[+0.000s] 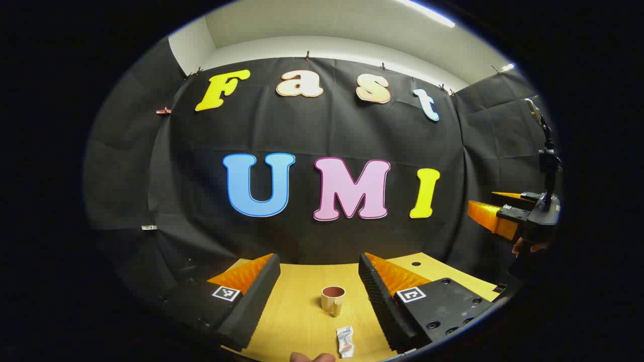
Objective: Put the toothbrush and toothpaste on the desktop into the cup, then pick up the cup and place it on the coaster on the desktop.
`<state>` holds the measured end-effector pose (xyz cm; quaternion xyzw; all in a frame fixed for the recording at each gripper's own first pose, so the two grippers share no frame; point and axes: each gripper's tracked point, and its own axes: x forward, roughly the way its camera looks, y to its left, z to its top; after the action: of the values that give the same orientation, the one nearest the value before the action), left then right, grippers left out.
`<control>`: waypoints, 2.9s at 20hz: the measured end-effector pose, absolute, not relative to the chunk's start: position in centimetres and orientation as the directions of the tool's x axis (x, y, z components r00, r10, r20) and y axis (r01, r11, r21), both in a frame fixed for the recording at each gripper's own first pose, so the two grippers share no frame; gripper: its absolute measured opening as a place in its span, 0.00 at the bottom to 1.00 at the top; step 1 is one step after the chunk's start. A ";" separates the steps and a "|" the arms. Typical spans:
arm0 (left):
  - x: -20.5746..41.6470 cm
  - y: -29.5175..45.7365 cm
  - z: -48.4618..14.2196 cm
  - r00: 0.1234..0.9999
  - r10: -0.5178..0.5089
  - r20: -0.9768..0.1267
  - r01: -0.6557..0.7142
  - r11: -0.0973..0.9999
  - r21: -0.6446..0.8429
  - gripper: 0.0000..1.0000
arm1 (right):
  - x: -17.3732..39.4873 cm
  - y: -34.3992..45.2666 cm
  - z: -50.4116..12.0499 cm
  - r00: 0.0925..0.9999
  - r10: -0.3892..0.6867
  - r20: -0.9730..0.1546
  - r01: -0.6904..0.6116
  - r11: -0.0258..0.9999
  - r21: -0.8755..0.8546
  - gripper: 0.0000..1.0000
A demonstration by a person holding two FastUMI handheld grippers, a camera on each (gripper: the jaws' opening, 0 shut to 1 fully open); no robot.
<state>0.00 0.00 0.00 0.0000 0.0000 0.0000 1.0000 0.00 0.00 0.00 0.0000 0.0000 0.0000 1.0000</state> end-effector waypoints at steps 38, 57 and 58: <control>5.5 -6.5 -33.2 0.674 -0.094 -0.733 0.056 0.996 -0.076 0.91 | 1.5 -3.3 -14.9 0.942 0.078 -0.327 -0.056 0.996 0.074 0.97; 6.5 -6.0 -41.2 0.444 -0.028 -0.896 0.010 1.000 -0.026 0.49 | -0.1 -3.9 -22.5 0.843 0.103 -0.528 -0.065 0.994 0.090 0.97; 6.5 -6.0 -41.2 0.437 -0.028 -0.899 0.002 1.000 -0.030 0.47 | -0.7 -3.1 -23.5 0.818 0.119 -0.563 -0.075 0.992 0.102 0.98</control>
<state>6.47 -6.01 -41.18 -0.0121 0.5305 -0.0088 0.8476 -0.66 -3.09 -23.48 0.0378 0.2974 0.0509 0.9527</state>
